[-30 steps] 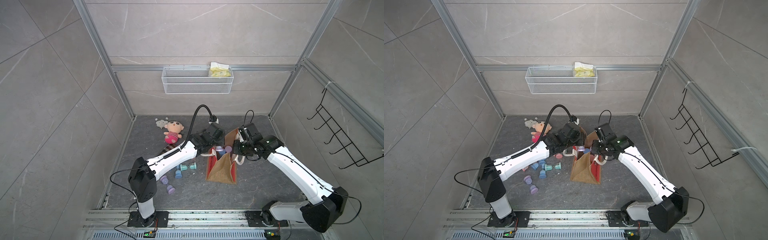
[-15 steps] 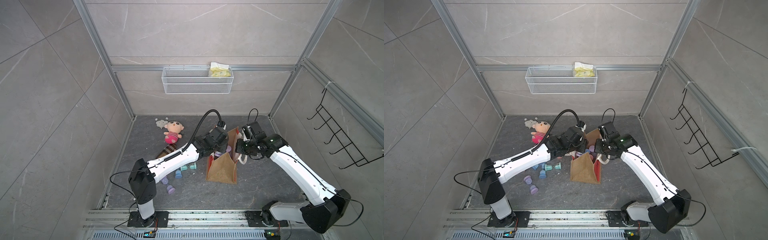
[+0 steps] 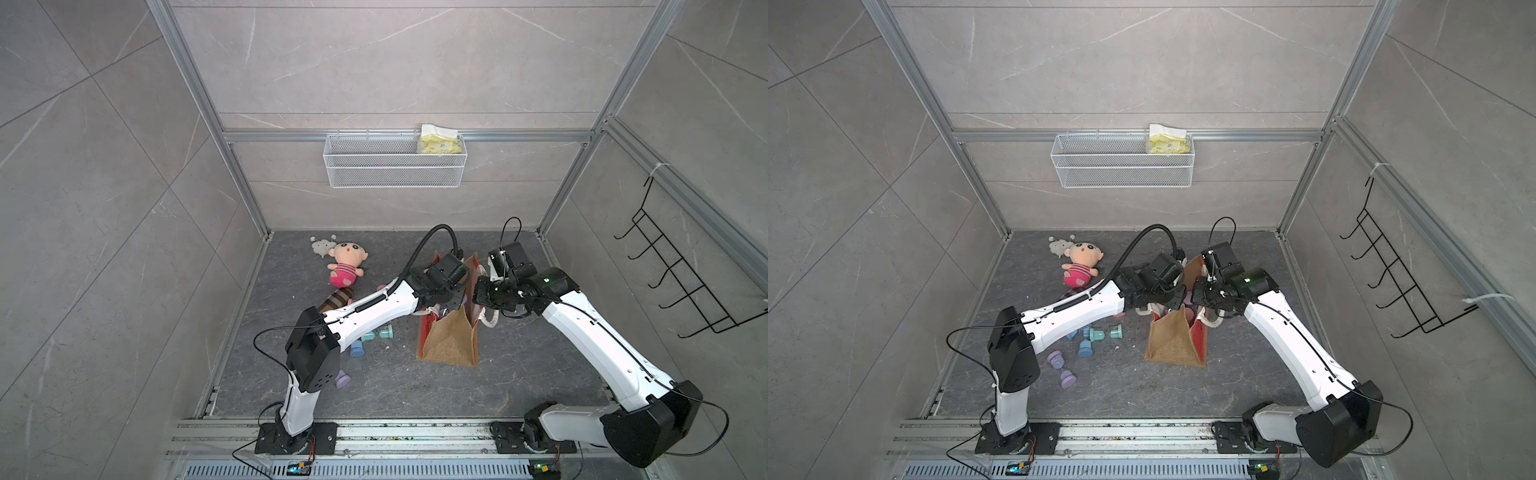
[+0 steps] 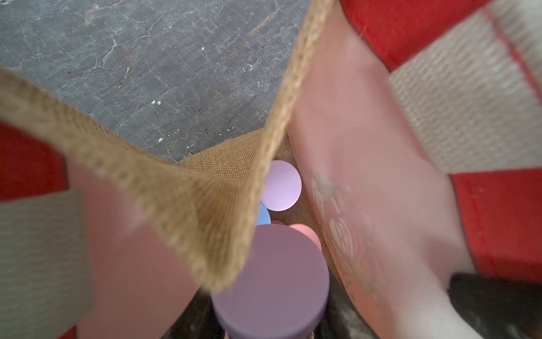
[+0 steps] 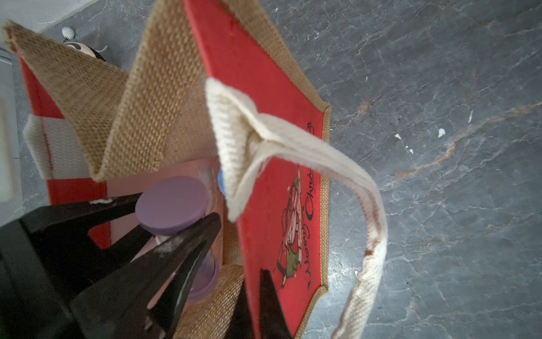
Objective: Put the hourglass into the canvas bag
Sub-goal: Place the hourglass in the canvas bag.
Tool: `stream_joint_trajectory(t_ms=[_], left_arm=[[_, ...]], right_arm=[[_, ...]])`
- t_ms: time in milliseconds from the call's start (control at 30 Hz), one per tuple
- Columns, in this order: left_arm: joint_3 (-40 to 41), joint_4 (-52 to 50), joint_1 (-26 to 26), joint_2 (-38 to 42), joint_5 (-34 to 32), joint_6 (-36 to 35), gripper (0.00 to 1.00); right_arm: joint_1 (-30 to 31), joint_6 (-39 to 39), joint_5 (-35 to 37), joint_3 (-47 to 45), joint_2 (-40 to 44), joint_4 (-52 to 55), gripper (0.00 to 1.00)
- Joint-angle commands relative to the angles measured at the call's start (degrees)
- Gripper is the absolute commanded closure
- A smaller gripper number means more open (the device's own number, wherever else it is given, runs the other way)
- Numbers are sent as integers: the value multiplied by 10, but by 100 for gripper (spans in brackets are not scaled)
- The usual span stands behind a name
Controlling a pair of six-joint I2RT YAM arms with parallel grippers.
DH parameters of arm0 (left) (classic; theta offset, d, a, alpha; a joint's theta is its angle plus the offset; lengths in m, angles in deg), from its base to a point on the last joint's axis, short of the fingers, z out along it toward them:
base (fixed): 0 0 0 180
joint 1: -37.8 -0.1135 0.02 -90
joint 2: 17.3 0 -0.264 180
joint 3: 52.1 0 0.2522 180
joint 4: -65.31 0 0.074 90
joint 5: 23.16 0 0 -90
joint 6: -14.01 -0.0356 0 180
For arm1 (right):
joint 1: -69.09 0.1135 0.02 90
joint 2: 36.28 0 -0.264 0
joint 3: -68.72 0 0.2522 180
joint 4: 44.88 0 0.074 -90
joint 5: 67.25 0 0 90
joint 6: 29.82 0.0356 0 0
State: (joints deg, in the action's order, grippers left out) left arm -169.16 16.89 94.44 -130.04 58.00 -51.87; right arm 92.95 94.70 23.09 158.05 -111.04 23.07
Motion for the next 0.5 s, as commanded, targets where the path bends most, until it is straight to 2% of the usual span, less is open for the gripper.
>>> stream_joint_trajectory(t_ms=[0, 200, 467], left_arm=[[-7, -32, 0, -42, -20, 9, 95], [-26, -35, 0, -67, -8, 15, 80], [-43, -42, -2, -62, -6, 9, 49]], right_arm=[[-4, 17, -21, -12, 27, -51, 100], [-9, 28, -42, -36, 25, -68, 100], [-15, 23, -38, -39, 30, -64, 100]])
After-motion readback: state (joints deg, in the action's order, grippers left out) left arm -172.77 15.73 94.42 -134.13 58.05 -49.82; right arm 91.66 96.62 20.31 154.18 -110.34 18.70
